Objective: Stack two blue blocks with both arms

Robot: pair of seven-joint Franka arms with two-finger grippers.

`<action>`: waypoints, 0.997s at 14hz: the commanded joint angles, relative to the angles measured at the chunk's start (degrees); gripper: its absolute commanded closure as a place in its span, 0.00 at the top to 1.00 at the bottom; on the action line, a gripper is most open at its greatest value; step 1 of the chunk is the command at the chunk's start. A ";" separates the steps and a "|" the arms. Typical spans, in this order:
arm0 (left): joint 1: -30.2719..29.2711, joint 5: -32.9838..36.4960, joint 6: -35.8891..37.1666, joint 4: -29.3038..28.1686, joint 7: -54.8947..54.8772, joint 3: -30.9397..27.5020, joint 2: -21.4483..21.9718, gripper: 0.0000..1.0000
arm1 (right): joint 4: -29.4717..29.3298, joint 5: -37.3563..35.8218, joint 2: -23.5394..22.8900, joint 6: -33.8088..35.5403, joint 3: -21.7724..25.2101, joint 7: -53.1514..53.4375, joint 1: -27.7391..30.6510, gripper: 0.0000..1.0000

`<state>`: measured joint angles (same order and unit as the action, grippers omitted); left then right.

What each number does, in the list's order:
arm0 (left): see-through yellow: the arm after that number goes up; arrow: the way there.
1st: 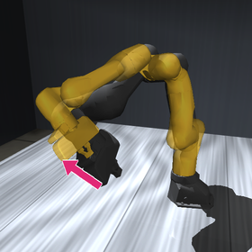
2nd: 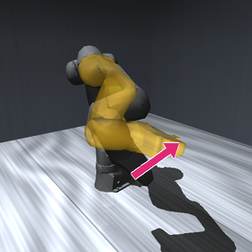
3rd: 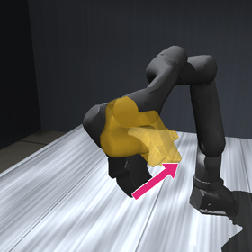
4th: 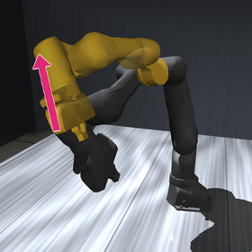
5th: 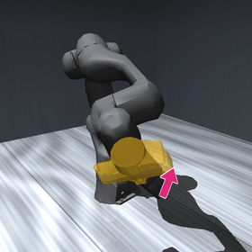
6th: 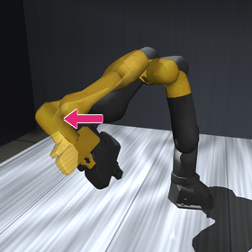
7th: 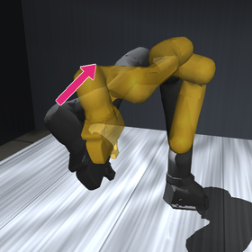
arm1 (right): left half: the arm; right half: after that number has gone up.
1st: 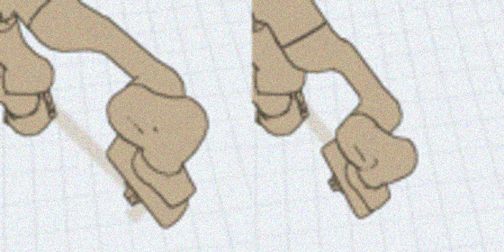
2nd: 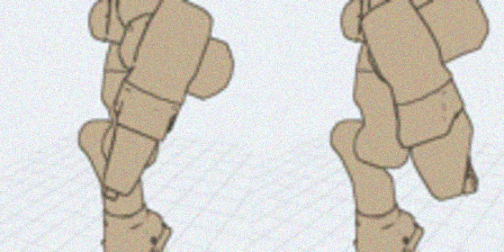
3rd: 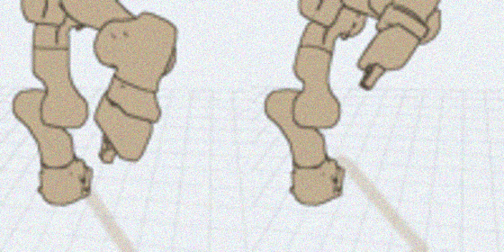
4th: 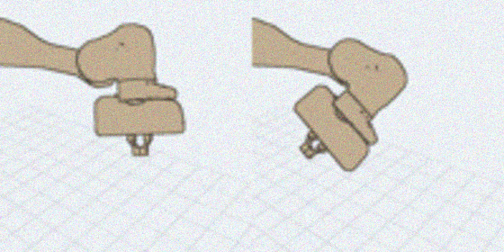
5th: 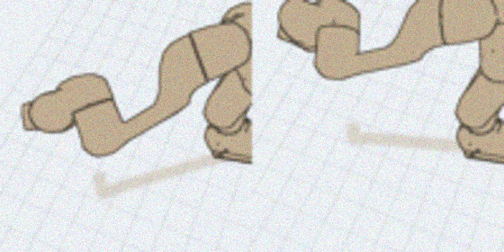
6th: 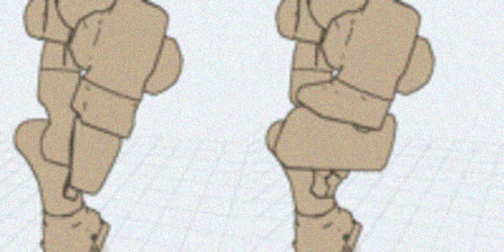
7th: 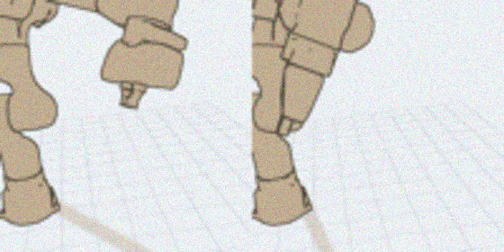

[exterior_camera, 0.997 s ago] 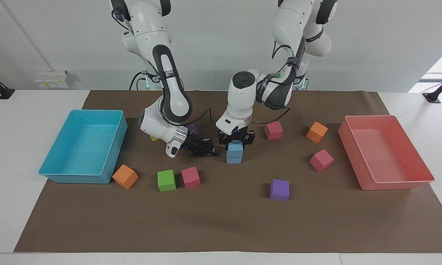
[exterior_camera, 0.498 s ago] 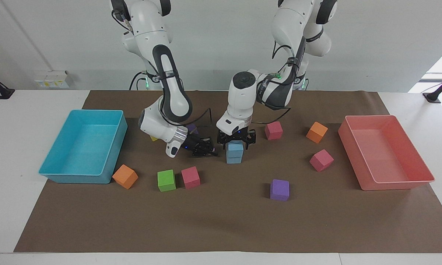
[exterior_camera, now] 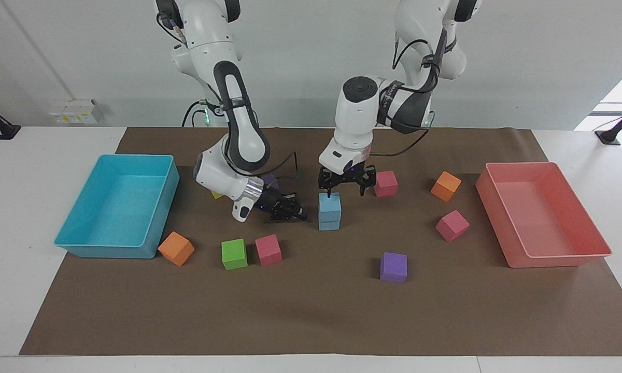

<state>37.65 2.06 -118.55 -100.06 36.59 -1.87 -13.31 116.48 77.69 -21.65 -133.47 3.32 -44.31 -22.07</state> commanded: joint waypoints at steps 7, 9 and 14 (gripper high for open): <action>-9.24 0.84 -0.10 -16.55 -13.27 0.20 14.89 1.00 | 0.42 -7.98 4.59 -8.29 -0.33 -0.87 0.36 1.00; -12.67 0.84 0.68 -17.09 -18.89 0.29 16.56 1.00 | 0.42 -13.67 5.12 -8.39 0.28 -0.69 0.80 1.00; -19.45 0.84 6.04 -12.46 -27.06 -0.41 18.59 1.00 | 0.07 -34.84 8.02 -7.69 0.55 14.30 0.98 1.00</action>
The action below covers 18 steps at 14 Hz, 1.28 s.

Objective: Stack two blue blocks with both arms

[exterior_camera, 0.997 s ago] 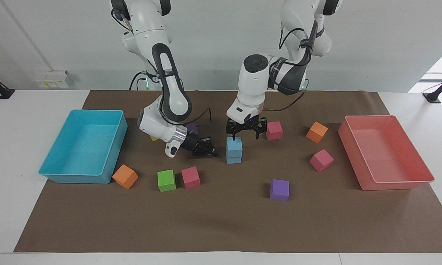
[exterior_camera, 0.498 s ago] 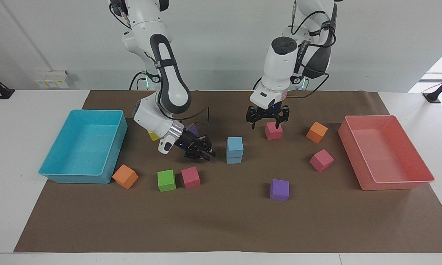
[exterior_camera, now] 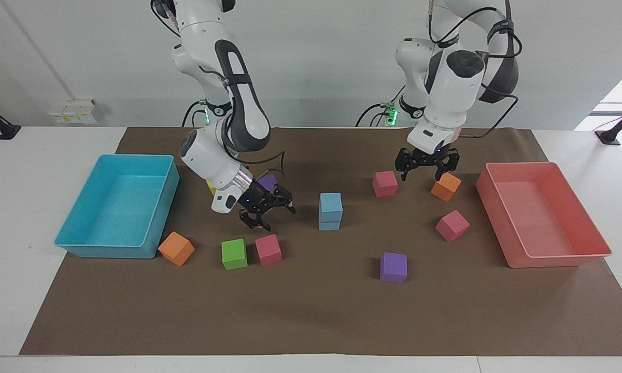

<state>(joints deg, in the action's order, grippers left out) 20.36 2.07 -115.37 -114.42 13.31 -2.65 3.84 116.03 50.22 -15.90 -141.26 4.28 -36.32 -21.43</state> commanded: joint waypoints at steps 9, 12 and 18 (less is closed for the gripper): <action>-13.68 -4.53 28.77 32.12 -18.41 0.36 -7.61 1.00 | -13.35 -46.77 5.18 26.28 -0.23 39.12 2.18 1.00; -13.68 -3.83 31.52 34.61 -19.20 0.36 -8.32 1.00 | -13.90 -47.32 8.50 29.72 -0.41 39.40 6.83 1.00; -13.68 -3.21 34.95 28.81 -19.47 0.54 -4.10 1.00 | -14.16 -49.50 15.01 36.14 0.56 39.22 13.52 1.00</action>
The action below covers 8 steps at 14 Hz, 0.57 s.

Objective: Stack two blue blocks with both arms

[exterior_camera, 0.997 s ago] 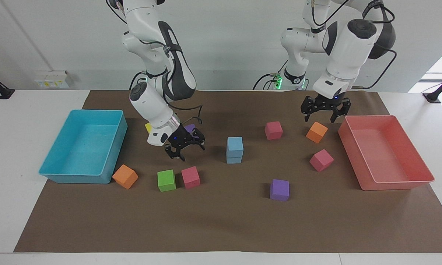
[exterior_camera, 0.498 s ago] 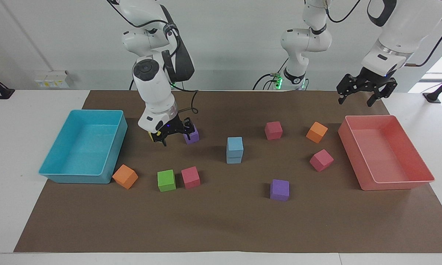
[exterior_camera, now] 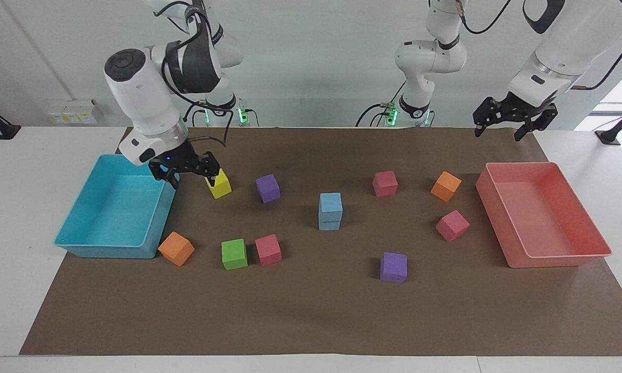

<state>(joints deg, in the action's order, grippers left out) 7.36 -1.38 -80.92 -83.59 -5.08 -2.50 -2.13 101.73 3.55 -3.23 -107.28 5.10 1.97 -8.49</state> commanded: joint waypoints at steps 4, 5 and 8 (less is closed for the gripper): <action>-0.59 0.15 -0.46 -2.81 -1.25 0.30 2.05 1.00 | -3.80 -4.25 4.64 9.26 0.52 0.49 1.89 1.00; -0.68 0.23 -0.64 -2.81 -1.16 0.30 2.05 1.00 | -5.82 -4.25 4.64 11.72 0.52 0.41 2.33 1.00; -0.77 0.15 -0.64 -2.90 -1.16 0.30 2.13 1.00 | -10.92 -5.91 4.81 17.79 0.52 0.23 2.51 1.00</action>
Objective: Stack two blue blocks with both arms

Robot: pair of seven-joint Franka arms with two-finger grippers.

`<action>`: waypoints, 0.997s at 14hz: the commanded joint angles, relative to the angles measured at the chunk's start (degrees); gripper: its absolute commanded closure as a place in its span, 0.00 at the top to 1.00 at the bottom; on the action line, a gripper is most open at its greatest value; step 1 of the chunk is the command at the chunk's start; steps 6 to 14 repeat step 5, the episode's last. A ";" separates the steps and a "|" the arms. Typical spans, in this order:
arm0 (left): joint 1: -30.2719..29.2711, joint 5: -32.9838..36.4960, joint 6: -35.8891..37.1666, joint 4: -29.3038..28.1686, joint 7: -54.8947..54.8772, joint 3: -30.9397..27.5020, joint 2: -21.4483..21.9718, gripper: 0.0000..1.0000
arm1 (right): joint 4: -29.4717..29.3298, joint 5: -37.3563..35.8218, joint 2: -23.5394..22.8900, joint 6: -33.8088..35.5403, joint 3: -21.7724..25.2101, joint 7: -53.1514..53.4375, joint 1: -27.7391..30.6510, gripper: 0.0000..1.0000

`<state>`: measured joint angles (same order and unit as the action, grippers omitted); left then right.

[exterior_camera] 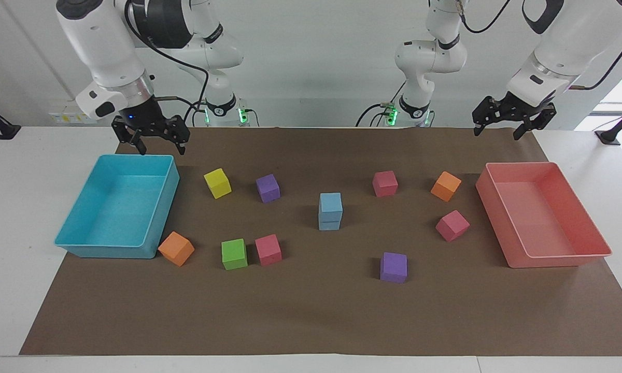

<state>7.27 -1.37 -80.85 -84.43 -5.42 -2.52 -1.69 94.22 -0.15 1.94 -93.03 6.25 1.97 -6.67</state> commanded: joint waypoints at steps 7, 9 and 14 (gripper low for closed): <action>-0.68 0.14 -0.71 -2.05 -0.82 0.33 1.69 1.00 | -2.99 -1.60 1.84 5.75 -0.89 -0.38 0.60 1.00; -0.68 0.14 -0.71 -2.05 -0.82 0.33 1.69 1.00 | -2.99 -1.60 1.84 5.75 -0.89 -0.38 0.60 1.00; -0.68 0.14 -0.71 -2.05 -0.82 0.33 1.69 1.00 | -2.99 -1.60 1.84 5.75 -0.89 -0.38 0.60 1.00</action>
